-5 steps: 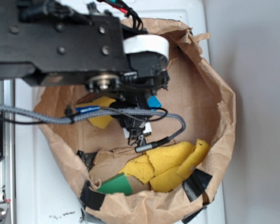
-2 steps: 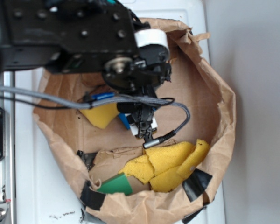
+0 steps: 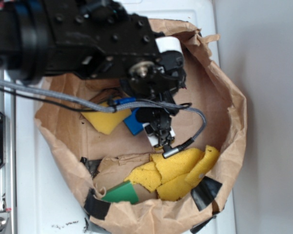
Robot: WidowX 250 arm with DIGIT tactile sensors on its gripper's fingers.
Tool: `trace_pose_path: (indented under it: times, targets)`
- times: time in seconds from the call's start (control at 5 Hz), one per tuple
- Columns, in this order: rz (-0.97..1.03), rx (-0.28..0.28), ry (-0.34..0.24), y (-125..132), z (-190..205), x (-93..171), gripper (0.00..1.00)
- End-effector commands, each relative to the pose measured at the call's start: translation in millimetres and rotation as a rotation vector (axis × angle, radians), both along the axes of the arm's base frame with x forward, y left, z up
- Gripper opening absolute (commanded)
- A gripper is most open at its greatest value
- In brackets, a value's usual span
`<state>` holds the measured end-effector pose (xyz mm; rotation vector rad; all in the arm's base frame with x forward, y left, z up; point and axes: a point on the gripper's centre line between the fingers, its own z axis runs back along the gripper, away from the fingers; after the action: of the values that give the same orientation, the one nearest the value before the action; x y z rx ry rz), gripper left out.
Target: Grab the blue block.
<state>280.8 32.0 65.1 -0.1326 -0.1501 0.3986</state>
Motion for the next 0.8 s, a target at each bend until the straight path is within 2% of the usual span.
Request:
trace_pose_path:
  times: [0.0, 0.2, 0.4, 0.6]
  targets:
    - [0.038, 0.042, -0.088, 0.4, -25.0, 28.8, 1.0]
    - [0.037, 0.07, -0.103, -1.6, -35.9, 38.1, 1.0]
    - [0.044, 0.048, -0.111, 0.5, -28.9, 36.0, 1.0]
    - [0.021, 0.065, -0.129, 5.4, -40.2, 28.7, 1.0]
